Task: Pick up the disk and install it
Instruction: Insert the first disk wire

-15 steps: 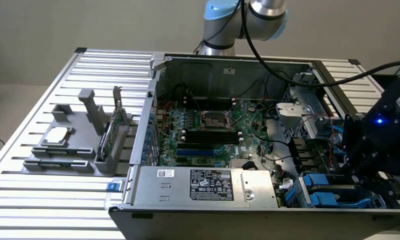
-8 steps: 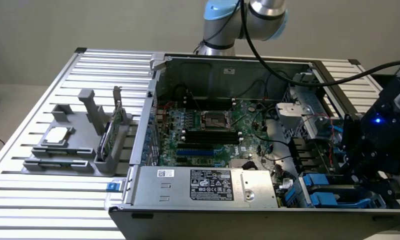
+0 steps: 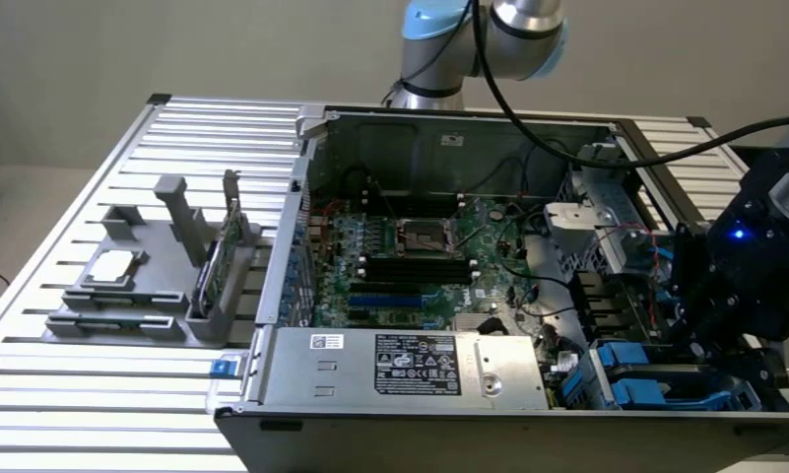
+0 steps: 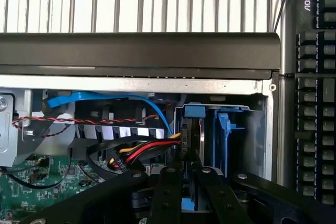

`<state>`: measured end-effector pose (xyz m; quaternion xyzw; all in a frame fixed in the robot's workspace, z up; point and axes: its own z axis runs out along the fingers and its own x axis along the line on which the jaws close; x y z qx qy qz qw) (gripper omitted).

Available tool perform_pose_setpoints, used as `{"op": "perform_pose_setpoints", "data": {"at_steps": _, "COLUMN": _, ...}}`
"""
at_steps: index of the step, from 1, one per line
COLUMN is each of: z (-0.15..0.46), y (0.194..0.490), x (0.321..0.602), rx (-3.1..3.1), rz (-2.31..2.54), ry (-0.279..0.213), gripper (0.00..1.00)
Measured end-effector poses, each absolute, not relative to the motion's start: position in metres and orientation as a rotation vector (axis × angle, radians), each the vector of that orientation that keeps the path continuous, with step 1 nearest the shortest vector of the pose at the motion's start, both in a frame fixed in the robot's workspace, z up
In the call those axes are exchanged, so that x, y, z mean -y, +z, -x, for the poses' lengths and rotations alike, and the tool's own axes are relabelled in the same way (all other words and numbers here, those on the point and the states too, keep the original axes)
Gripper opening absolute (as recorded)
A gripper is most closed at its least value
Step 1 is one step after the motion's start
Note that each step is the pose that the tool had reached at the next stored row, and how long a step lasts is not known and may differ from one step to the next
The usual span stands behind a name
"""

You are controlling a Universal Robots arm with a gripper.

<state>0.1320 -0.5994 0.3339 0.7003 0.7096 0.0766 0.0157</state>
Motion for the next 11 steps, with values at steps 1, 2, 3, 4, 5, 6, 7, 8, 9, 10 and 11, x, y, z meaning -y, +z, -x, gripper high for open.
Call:
{"op": "perform_pose_setpoints", "data": {"at_steps": 1, "z": -0.1319, "y": 0.3339, "x": 0.5994, "rx": -2.206, "rz": -2.179, "ry": 0.238, "gripper": 0.17}}
{"op": "perform_pose_setpoints", "data": {"at_steps": 2, "z": -0.1318, "y": 0.3339, "x": 0.5994, "rx": -2.204, "rz": -2.18, "ry": 0.238, "gripper": 0.17}}
{"op": "perform_pose_setpoints", "data": {"at_steps": 3, "z": -0.1318, "y": 0.334, "x": 0.5993, "rx": -2.202, "rz": -2.182, "ry": 0.238, "gripper": 0.17}}
{"op": "perform_pose_setpoints", "data": {"at_steps": 4, "z": -0.1317, "y": 0.3339, "x": 0.5993, "rx": -2.199, "rz": -2.184, "ry": 0.238, "gripper": 0.17}}
{"op": "perform_pose_setpoints", "data": {"at_steps": 5, "z": -0.1317, "y": 0.3339, "x": 0.5993, "rx": -2.197, "rz": -2.187, "ry": 0.238, "gripper": 0.17}}
{"op": "perform_pose_setpoints", "data": {"at_steps": 6, "z": -0.1317, "y": 0.3339, "x": 0.5993, "rx": -2.194, "rz": -2.189, "ry": 0.238, "gripper": 0.17}}
{"op": "perform_pose_setpoints", "data": {"at_steps": 7, "z": -0.1317, "y": 0.3339, "x": 0.5993, "rx": -2.191, "rz": -2.192, "ry": 0.238, "gripper": 0.17}}
{"op": "perform_pose_setpoints", "data": {"at_steps": 8, "z": -0.1317, "y": 0.3339, "x": 0.5993, "rx": -2.188, "rz": -2.194, "ry": 0.238, "gripper": 0.17}}
{"op": "perform_pose_setpoints", "data": {"at_steps": 9, "z": -0.1317, "y": 0.3339, "x": 0.5993, "rx": -2.186, "rz": -2.195, "ry": 0.239, "gripper": 0.17}}
{"op": "perform_pose_setpoints", "data": {"at_steps": 10, "z": -0.1317, "y": 0.3339, "x": 0.5993, "rx": -2.183, "rz": -2.196, "ry": 0.239, "gripper": 0.17}}
{"op": "perform_pose_setpoints", "data": {"at_steps": 11, "z": -0.1317, "y": 0.3338, "x": 0.5993, "rx": -2.182, "rz": -2.197, "ry": 0.24, "gripper": 0.17}}
